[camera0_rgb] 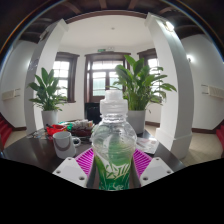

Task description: Pour water

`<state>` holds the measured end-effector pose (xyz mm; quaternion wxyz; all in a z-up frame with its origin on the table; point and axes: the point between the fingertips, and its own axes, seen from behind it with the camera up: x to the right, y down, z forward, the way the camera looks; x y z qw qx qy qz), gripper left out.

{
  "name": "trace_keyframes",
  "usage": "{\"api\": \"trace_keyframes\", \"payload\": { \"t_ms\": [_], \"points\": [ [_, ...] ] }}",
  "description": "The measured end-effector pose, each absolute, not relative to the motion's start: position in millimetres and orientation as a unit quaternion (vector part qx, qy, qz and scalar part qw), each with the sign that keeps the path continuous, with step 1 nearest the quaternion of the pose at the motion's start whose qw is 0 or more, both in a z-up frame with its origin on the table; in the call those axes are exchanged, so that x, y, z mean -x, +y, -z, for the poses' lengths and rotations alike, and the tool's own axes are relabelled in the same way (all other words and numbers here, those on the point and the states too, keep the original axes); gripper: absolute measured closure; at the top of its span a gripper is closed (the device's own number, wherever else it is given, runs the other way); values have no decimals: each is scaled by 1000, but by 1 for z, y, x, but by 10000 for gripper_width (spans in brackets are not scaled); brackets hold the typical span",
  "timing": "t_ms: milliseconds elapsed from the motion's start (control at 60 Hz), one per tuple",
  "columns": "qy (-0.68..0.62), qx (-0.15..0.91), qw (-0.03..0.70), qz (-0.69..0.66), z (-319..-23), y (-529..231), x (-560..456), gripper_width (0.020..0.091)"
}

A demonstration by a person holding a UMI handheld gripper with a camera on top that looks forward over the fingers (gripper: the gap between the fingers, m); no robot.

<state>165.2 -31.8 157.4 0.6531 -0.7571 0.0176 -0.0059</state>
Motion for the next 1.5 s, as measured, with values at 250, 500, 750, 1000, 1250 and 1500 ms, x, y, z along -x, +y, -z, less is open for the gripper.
{"api": "trace_keyframes", "payload": {
  "t_ms": [250, 500, 750, 1000, 1250, 1500],
  "points": [
    [8, 759, 650, 28, -166, -26, -168, 735],
    [-87, 763, 626, 135, -174, -15, -169, 736],
    [-352, 668, 532, 383, -209, 63, -173, 737],
    [-542, 500, 424, 526, -240, 103, -160, 735],
    [-635, 301, 312, 639, -274, 111, -147, 740],
    [-649, 277, 291, 646, -272, 112, -142, 734]
  ]
}}
